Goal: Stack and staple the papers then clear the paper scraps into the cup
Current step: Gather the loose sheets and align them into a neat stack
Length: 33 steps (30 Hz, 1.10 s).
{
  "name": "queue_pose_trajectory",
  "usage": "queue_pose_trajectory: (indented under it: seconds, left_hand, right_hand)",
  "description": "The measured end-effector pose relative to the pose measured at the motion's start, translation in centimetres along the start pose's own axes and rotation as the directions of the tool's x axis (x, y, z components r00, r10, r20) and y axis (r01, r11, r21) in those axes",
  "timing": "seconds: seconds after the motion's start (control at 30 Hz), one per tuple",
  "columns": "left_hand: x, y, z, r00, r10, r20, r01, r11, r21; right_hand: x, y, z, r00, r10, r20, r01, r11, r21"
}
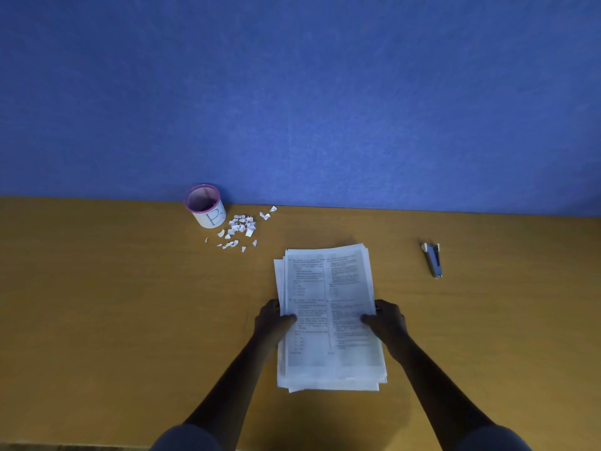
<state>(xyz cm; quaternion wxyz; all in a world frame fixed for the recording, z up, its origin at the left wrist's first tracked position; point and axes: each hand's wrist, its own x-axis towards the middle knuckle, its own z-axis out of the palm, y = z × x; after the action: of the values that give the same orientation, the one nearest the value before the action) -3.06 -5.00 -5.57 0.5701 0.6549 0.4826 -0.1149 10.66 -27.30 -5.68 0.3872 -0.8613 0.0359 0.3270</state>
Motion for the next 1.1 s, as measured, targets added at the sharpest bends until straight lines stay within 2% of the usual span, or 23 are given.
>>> queue_pose_trajectory:
  seconds: [0.1, 0.2, 0.47, 0.6, 0.7, 0.83, 0.97, 1.1]
  left_hand:
    - [-0.3, -0.3, 0.1, 0.994, 0.094, 0.059, -0.094, 0.996, -0.002]
    - [-1.0, -0.1, 0.4, 0.974, 0.2, 0.107, -0.209, 0.974, 0.085]
    - [-1.4, 1.1, 0.5, 0.971, 0.237, -0.038, -0.237, 0.972, 0.008]
    - [-1.4, 2.9, -1.0, 0.932, 0.347, -0.106, -0.356, 0.931, -0.079]
    - [-2.1, 4.9, -2.0, 0.878, 0.458, -0.142, -0.477, 0.865, -0.16]
    - [-2.6, 6.8, -2.8, 0.821, 0.542, -0.18, -0.571, 0.79, -0.224]
    - [-2.6, 6.9, -2.9, 0.833, 0.524, -0.178, -0.553, 0.782, -0.287]
    - [-3.2, 6.9, -3.3, 0.814, 0.554, -0.175, -0.579, 0.754, -0.311]
  right_hand:
    - [0.3, 0.5, -0.3, 0.993, -0.043, 0.113, 0.036, 0.997, 0.062]
    - [-0.2, 0.4, -0.2, 0.976, -0.145, 0.165, 0.144, 0.989, 0.018]
    - [-1.2, -1.1, 0.1, 0.984, -0.18, 0.001, 0.179, 0.975, 0.133]
    - [-1.7, -3.2, -1.2, 0.966, -0.242, -0.093, 0.258, 0.929, 0.267]
    - [-2.2, -5.0, -2.2, 0.943, -0.306, -0.128, 0.332, 0.879, 0.343]
    - [-2.3, -6.5, -2.6, 0.911, -0.376, -0.17, 0.413, 0.838, 0.358]
    - [-2.5, -6.3, -2.0, 0.898, -0.402, -0.178, 0.439, 0.829, 0.346]
    - [-2.5, -6.0, -2.0, 0.882, -0.431, -0.191, 0.472, 0.815, 0.336]
